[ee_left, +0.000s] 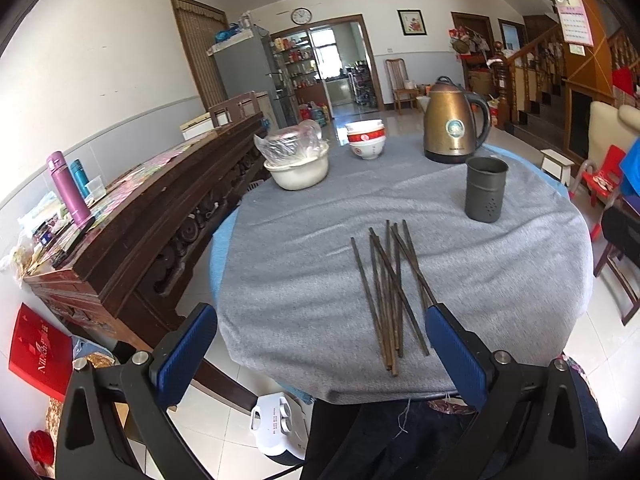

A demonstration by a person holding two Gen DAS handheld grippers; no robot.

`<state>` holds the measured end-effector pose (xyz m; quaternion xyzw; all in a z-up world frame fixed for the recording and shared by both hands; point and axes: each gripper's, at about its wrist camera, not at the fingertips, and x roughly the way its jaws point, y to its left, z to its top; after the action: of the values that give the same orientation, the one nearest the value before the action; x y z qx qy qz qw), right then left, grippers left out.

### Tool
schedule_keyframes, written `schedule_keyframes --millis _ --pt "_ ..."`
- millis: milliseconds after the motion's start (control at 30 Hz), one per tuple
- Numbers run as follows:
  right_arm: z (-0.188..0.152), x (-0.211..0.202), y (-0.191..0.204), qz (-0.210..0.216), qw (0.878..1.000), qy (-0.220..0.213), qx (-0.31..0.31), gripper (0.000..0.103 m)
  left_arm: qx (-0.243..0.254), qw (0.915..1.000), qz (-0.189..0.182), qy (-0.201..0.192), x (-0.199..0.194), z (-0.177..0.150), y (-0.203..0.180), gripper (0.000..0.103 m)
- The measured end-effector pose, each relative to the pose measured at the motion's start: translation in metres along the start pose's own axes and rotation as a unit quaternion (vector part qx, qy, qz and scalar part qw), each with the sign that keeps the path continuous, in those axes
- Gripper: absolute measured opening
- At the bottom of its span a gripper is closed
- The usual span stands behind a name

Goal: Organize utensils
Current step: 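Move both tools toward the pile of dark brown chopsticks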

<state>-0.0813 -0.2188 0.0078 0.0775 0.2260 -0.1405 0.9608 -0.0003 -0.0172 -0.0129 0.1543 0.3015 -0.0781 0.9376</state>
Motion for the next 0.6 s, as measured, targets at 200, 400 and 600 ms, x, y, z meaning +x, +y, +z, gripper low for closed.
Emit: schedule_keyframes --millis 200,400,600 --pt "-0.002 0.001 -0.007 -0.009 1.000 0.003 0.005 0.103 0.006 0.9997 -0.014 0.020 0.004 0.000 -0.007 0.103" --pt "-0.004 0.005 -0.017 -0.017 1.000 0.010 0.009 0.103 0.012 0.9994 -0.024 0.021 0.011 0.003 -0.020 0.103" --pt "-0.005 0.010 -0.032 -0.029 0.999 0.016 0.027 0.103 0.029 0.9989 -0.029 0.020 0.019 0.007 -0.035 0.103"
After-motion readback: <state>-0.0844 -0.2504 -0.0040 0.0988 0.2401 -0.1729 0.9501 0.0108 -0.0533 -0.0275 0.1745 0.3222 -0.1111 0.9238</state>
